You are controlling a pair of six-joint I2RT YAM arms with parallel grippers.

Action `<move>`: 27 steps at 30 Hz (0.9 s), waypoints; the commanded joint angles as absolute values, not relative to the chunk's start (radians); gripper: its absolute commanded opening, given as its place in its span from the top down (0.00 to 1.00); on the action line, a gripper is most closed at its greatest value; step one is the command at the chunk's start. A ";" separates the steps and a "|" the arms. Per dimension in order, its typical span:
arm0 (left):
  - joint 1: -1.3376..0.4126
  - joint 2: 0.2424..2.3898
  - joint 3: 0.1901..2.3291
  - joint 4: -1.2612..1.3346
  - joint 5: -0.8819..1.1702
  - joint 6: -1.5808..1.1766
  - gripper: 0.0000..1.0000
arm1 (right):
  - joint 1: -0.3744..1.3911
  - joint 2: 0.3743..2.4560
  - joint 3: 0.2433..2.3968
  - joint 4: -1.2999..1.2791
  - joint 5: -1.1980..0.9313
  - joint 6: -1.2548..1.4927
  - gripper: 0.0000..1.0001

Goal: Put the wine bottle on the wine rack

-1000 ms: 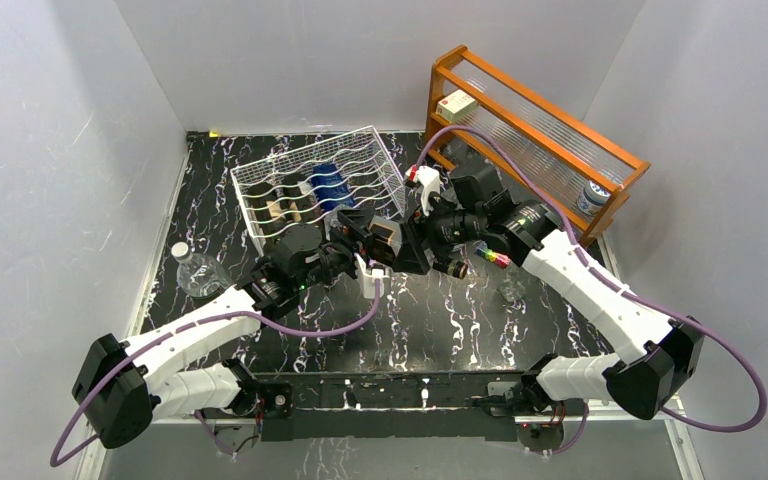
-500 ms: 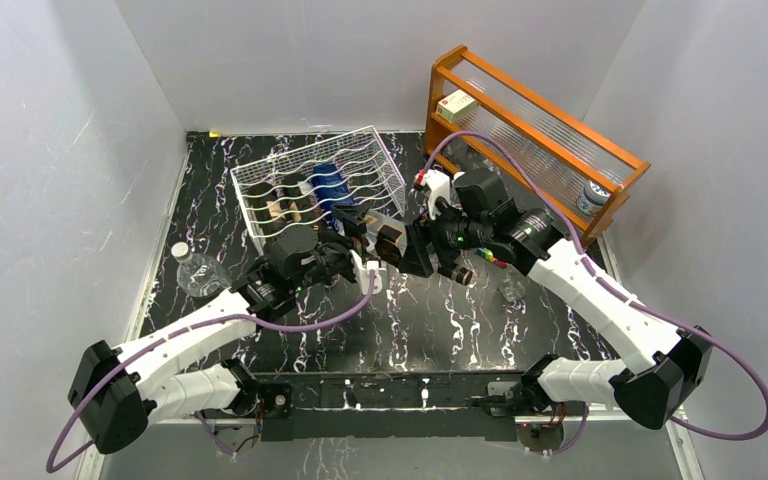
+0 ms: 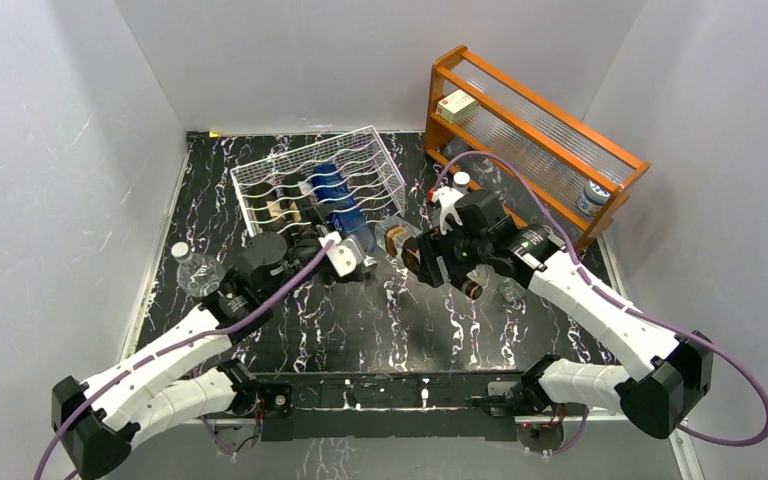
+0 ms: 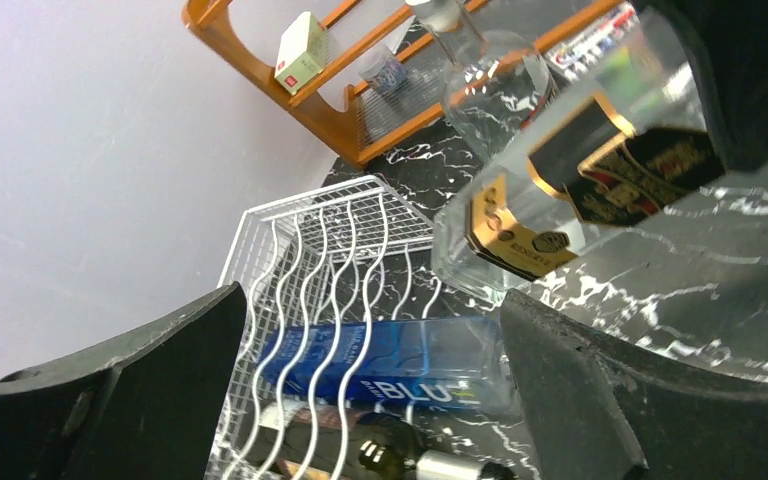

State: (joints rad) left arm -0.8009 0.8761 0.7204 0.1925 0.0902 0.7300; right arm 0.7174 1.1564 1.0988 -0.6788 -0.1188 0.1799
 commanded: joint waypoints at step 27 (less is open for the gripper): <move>-0.800 0.862 0.954 -0.025 -0.295 -0.006 0.02 | 0.718 1.298 0.886 0.074 0.041 0.214 1.00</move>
